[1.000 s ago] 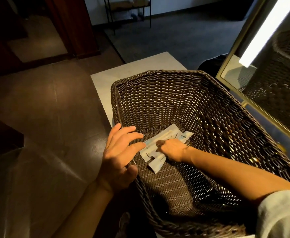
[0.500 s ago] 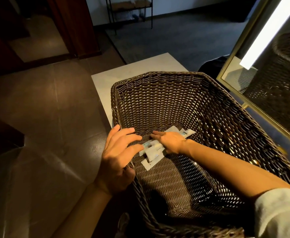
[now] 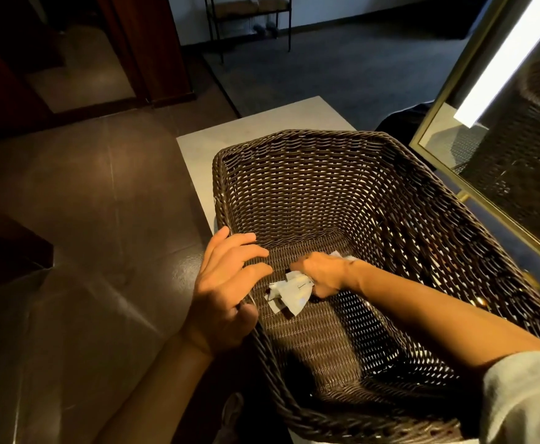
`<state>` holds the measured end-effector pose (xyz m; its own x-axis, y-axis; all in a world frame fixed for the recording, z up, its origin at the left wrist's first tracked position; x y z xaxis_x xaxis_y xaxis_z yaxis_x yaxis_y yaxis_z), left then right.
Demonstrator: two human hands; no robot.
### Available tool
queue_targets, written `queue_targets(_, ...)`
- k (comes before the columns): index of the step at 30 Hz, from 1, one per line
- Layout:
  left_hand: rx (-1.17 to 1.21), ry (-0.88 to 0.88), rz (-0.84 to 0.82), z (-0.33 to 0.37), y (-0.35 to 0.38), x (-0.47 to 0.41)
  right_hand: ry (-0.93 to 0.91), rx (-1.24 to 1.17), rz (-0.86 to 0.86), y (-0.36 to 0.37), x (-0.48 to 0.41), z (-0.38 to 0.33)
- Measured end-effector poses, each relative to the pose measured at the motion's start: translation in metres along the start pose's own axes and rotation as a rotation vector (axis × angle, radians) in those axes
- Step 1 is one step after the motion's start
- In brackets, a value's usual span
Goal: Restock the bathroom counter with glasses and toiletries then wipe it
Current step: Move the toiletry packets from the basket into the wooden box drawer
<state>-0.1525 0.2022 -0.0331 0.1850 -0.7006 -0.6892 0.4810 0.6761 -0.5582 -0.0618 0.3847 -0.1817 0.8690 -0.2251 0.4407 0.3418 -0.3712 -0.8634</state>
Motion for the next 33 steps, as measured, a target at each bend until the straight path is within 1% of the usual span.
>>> queue_targets(3, -0.011, 0.006, 0.003, 0.000, 0.000, 0.000, 0.017, -0.016, -0.077, 0.009, -0.001, 0.001)
queue_targets(8, -0.025, 0.013, -0.007, 0.000, 0.000, 0.001, 0.051, 0.125, -0.183, 0.016, -0.004, 0.005)
queue_targets(11, -0.041, 0.012, -0.015, 0.000, -0.002, 0.001, 0.027, 0.150, -0.168, 0.014, -0.010, 0.006)
queue_targets(14, -0.053, 0.003, -0.034, 0.000, -0.002, 0.001, 0.011, 0.162, -0.049, 0.009, -0.016, 0.002)
queue_targets(15, -0.058, -0.002, -0.038, 0.001, -0.003, 0.001, 0.015, 0.163, -0.034, 0.011, -0.018, 0.001)
queue_targets(21, -0.086, -0.008, -0.057, 0.001, -0.006, 0.002, 0.068, 0.172, -0.161, 0.019, -0.011, -0.001)
queue_targets(24, -0.089, 0.010, -0.058, 0.002, -0.008, 0.002, 0.067, 0.186, -0.199, 0.009, -0.003, -0.004)
queue_targets(26, -0.093, 0.026, -0.061, 0.001, -0.008, 0.001, 0.043, 0.135, -0.151, -0.008, 0.004, -0.010)
queue_targets(28, -0.094, 0.036, -0.061, 0.000, -0.010, 0.001, 0.025, 0.066, -0.063, -0.033, 0.022, -0.019)
queue_targets(33, -0.097, 0.052, -0.041, -0.001, -0.010, 0.002, 0.088, -0.007, 0.260, -0.097, 0.089, -0.038)
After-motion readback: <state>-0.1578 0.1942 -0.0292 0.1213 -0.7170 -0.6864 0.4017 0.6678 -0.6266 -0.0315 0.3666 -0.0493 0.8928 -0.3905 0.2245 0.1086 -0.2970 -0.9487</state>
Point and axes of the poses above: each hand's wrist, its own x-axis away from the middle knuckle, its own y-axis out of the palm, z = x × y, the point moved 5 cm from there along -x, towards the middle knuckle, and after that the axes turned 4 degrees about z, right-handed, at the moved point
